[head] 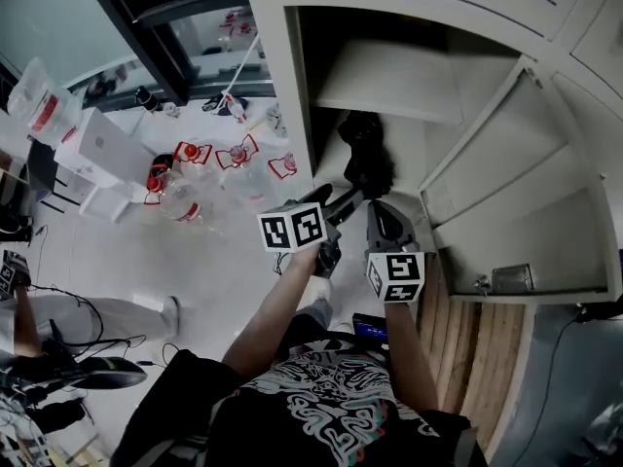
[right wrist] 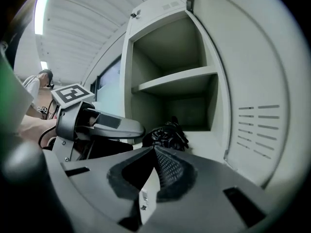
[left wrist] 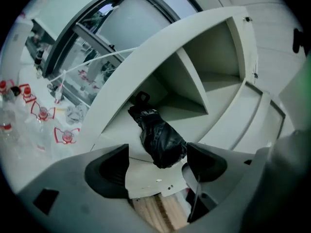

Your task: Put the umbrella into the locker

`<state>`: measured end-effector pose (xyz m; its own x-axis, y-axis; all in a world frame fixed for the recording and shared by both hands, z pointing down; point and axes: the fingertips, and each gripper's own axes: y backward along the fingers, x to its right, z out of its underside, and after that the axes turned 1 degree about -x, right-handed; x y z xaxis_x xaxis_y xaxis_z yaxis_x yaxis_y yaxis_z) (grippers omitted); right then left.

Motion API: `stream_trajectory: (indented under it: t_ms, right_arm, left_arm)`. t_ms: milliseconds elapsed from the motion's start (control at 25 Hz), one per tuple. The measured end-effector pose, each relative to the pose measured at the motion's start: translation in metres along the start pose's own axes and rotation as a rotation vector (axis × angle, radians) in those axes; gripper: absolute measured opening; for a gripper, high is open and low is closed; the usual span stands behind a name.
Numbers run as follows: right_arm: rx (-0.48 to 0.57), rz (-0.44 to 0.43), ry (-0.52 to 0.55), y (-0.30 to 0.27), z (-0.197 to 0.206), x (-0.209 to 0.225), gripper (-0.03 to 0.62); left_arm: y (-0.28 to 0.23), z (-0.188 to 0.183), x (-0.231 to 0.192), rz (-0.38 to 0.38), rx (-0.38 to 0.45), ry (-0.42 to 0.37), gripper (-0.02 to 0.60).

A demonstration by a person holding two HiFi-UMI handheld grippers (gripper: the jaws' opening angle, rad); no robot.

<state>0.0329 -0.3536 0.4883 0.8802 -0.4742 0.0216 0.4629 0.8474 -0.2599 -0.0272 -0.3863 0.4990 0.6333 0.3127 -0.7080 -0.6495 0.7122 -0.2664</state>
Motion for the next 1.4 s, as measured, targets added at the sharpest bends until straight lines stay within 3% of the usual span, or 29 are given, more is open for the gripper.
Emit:
stream_trajectory:
  t_ms: [160, 280, 320, 360, 400, 480, 600, 920, 1400]
  right_arm:
    - [0.005, 0.075, 0.012, 0.03, 0.0, 0.005, 0.002]
    - [0.045, 0.12, 0.012, 0.061, -0.012, 0.006, 0.002]
    - [0.061, 0.128, 0.008, 0.072, -0.017, 0.005, 0.002]
    - [0.076, 0.133, 0.005, 0.084, -0.021, 0.003, 0.002]
    - [0.088, 0.135, 0.003, 0.095, -0.024, 0.0, 0.001]
    - [0.109, 0.138, 0.003, 0.115, -0.028, -0.006, 0.0]
    - [0.131, 0.149, 0.009, 0.139, -0.032, -0.017, 0.002]
    - [0.134, 0.174, 0.027, 0.162, -0.039, -0.037, 0.001]
    - [0.119, 0.205, 0.039, 0.152, -0.041, -0.033, 0.001]
  left_arm:
    - [0.018, 0.006, 0.01, -0.064, 0.027, -0.158, 0.379]
    - [0.042, 0.006, 0.02, -0.111, 0.087, -0.234, 0.369]
    - [0.053, 0.004, 0.023, -0.141, 0.116, -0.268, 0.295]
    - [0.066, 0.003, 0.026, -0.177, 0.148, -0.311, 0.116]
    - [0.078, 0.001, 0.031, -0.205, 0.179, -0.358, 0.037]
    - [0.099, 0.0, 0.044, -0.226, 0.227, -0.435, 0.023]
    - [0.124, 0.004, 0.06, -0.229, 0.258, -0.488, 0.014]
    - [0.154, 0.011, 0.066, -0.217, 0.275, -0.483, 0.014]
    - [0.147, 0.004, 0.059, -0.2, 0.264, -0.487, 0.014]
